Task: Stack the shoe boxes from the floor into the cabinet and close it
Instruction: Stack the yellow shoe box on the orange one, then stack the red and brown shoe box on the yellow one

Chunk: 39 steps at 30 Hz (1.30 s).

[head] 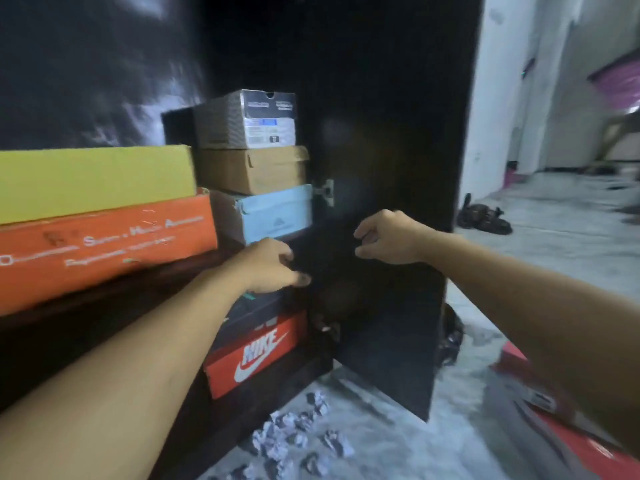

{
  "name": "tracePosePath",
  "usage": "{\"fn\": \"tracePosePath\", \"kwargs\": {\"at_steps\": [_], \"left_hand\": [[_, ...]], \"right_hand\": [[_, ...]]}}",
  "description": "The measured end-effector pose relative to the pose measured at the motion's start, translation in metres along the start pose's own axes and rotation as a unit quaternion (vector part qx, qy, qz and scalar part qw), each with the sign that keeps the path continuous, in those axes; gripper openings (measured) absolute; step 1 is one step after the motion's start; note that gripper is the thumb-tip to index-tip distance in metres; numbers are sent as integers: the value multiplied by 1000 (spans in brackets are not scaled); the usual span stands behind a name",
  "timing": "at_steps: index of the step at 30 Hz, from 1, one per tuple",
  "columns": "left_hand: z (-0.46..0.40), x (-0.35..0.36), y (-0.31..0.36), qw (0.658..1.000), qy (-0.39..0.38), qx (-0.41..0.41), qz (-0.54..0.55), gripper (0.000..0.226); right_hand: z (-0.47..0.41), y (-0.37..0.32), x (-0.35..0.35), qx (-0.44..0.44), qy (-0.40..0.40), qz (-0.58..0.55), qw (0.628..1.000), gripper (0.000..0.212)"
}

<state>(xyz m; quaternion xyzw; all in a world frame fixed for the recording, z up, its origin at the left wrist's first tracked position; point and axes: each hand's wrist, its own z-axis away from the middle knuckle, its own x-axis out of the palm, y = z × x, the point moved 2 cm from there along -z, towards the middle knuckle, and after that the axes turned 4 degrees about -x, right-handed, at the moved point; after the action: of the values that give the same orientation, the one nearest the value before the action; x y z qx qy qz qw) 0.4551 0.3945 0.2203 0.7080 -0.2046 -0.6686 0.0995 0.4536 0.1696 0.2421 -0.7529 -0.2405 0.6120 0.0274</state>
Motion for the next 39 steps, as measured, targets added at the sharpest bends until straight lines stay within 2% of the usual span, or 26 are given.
{"fn": "tracePosePath", "kwargs": {"at_steps": [4, 12, 16, 20, 25, 28, 30, 33, 36, 39], "left_hand": [[-2, 69, 67, 996, -82, 44, 17, 69], [0, 204, 188, 966, -213, 131, 68, 58], [-5, 264, 224, 951, -256, 124, 120, 68], [-13, 319, 251, 947, -267, 107, 145, 61], [-25, 381, 270, 938, -283, 49, 194, 84], [-31, 408, 279, 928, -296, 4, 225, 87], [-33, 423, 282, 922, -300, -28, 245, 89], [-33, 439, 286, 892, -320, -85, 307, 84], [-35, 452, 285, 869, -323, -135, 349, 81], [-39, 462, 276, 874, -292, -160, 354, 77]], "right_hand": [[64, 82, -19, 98, -16, 40, 994, 36], [177, 224, -38, 274, -16, 55, 960, 36], [219, 281, -23, 334, -26, 74, 939, 41], [253, 331, -4, 383, -35, 53, 922, 48], [268, 385, 27, 444, -13, 24, 896, 59], [268, 399, 51, 446, 17, -48, 894, 64], [266, 402, 67, 437, 23, -55, 898, 55], [265, 392, 92, 426, 16, -13, 905, 38], [265, 357, 112, 397, -21, 46, 916, 49], [266, 325, 123, 371, -32, 84, 924, 45]]}}
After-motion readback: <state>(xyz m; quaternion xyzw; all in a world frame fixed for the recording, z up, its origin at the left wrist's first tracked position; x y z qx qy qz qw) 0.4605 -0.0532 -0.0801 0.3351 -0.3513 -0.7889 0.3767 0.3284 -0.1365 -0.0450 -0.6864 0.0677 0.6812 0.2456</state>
